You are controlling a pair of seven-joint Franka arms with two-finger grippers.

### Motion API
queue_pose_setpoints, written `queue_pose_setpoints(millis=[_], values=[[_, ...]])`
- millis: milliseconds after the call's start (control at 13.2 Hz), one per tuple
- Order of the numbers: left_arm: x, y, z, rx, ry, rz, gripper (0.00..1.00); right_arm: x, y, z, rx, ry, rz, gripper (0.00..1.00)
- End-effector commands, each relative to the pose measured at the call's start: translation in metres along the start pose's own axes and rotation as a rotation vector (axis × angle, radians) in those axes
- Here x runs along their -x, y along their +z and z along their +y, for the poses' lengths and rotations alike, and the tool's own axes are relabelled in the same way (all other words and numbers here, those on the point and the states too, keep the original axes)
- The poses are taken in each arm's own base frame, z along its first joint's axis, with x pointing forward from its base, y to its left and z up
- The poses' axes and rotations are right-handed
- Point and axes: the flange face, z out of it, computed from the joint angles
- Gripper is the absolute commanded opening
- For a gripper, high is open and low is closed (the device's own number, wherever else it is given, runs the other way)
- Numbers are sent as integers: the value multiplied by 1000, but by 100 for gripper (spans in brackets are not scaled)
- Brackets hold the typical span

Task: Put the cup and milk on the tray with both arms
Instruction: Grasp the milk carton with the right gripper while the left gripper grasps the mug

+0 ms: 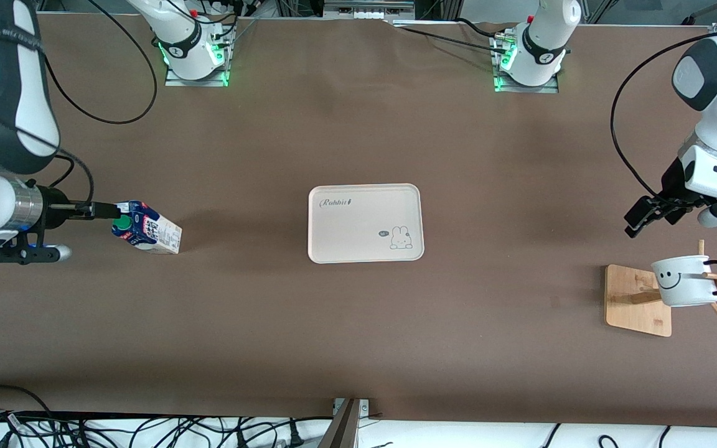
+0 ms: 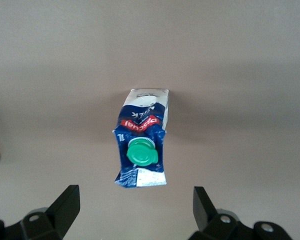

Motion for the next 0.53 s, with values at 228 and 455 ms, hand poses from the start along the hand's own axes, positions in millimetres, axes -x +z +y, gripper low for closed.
queue_pose_setpoints(millis=[228,455], values=[[19,24,-35,72,-177,-5,100,-17,21,-3,-24,-14,0,100],[7,40,-35,90,-158,91,100,-25,29,-6,21,-56,23,100]])
